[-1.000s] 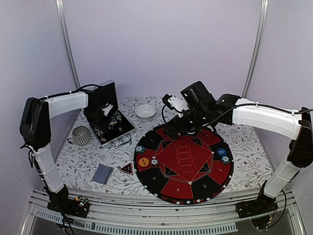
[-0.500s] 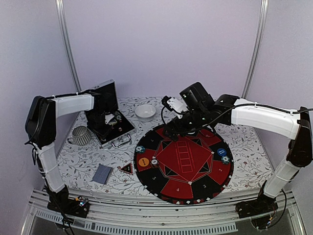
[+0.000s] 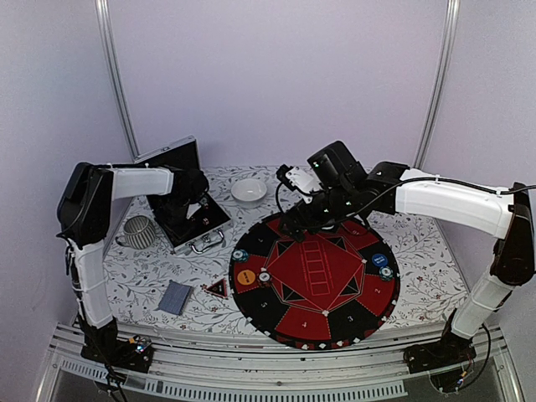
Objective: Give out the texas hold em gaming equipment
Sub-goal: Adjust the poker chips pile in the chip case.
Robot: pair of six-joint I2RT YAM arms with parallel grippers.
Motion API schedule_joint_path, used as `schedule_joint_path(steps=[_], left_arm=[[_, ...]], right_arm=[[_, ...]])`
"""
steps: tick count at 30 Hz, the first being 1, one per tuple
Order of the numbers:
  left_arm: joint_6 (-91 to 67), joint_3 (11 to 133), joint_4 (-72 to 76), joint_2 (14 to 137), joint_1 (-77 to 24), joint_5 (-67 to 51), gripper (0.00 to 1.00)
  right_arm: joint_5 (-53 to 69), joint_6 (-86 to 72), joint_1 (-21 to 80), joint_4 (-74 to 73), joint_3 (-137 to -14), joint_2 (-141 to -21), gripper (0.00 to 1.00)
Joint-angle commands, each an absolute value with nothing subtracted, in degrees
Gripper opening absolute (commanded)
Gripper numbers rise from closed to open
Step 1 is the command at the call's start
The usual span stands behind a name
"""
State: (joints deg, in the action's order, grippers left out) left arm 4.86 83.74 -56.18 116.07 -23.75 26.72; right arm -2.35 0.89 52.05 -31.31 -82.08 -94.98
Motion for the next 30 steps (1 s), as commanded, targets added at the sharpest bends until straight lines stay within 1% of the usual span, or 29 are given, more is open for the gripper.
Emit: schedule_joint_path(steps=[1, 3, 5, 8, 14, 18, 21, 26, 30], left_arm=[[5.1, 84.1, -57.2, 118.6, -23.7, 28.8, 0.58], [4.6, 84.5, -56.2, 118.7, -23.4, 29.8, 0.55], [4.2, 84.7, -55.1, 118.5, -23.0, 30.1, 0.5], [4.7, 84.5, -52.9, 117.5, -22.6, 27.4, 0.47], [4.2, 83.8, -51.1, 118.0, -21.3, 27.9, 0.45], [3.3, 84.1, -50.6, 118.2, -20.3, 28.8, 0.49], [3.6, 84.0, -49.2, 117.6, -19.8, 26.1, 0.5], [4.5, 83.5, -47.6, 117.8, -19.5, 22.3, 0.47], [4.7, 83.3, -46.3, 118.3, -19.4, 22.0, 0.43]], right_arm=[[-1.3, 0.3, 52.1, -31.6, -81.4, -95.3, 0.99], [-1.3, 0.3, 52.1, -31.5, -81.4, -95.3, 0.99], [-1.3, 0.3, 52.1, -31.5, -81.5, -95.4, 0.99], [-1.3, 0.3, 52.1, -31.6, -81.4, -95.4, 0.99], [-1.0, 0.3, 52.1, -31.6, -81.4, -95.4, 0.99], [-1.0, 0.3, 52.1, -31.7, -81.4, -95.5, 0.99], [-1.1, 0.3, 52.1, -31.8, -81.4, -95.7, 0.99], [-1.3, 0.4, 52.1, -31.8, -81.5, -95.7, 0.99], [-1.3, 0.4, 52.1, -31.9, -81.4, -95.9, 0.99]])
